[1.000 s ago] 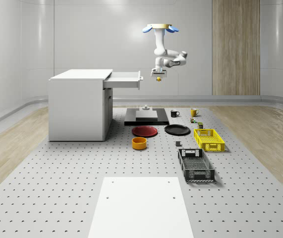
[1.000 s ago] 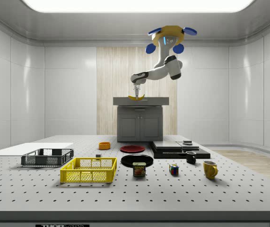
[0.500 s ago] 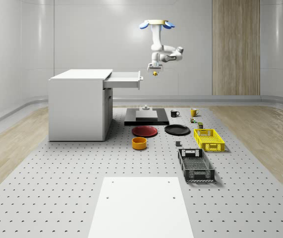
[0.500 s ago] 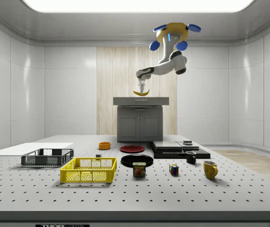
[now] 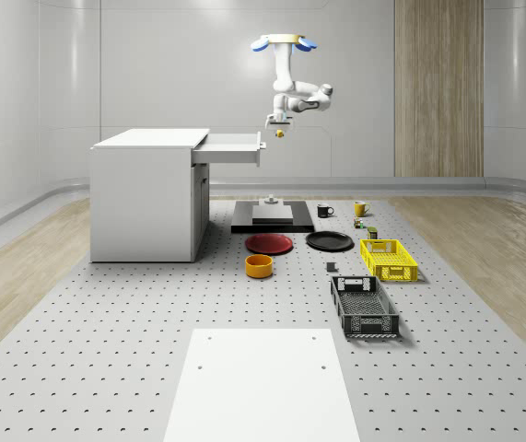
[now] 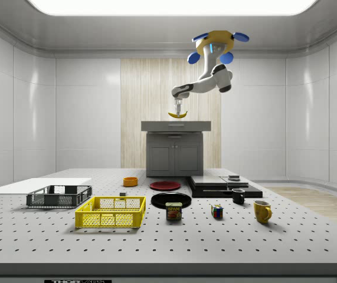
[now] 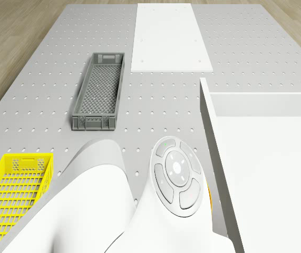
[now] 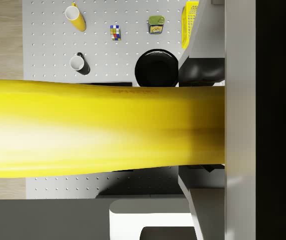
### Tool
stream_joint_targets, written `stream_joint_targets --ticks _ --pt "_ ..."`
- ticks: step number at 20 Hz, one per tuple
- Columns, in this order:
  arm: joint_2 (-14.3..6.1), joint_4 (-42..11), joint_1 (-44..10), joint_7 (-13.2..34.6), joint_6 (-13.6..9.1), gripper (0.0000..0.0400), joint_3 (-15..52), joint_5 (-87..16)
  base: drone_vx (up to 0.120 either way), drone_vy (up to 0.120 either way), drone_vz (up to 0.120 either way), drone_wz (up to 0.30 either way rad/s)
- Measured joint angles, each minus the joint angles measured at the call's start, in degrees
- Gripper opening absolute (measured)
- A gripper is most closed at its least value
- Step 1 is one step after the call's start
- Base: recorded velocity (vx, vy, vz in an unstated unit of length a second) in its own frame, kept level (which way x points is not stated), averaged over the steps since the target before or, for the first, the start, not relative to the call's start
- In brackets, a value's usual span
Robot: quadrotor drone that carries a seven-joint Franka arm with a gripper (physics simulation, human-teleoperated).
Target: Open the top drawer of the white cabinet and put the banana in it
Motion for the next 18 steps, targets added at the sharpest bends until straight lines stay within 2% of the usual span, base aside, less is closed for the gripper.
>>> stream_joint_targets --ticks 18 --pt "-0.1 0.0 0.0 0.0 0.1 0.0197 0.0 0.0 0.000 -0.120 0.000 0.000"
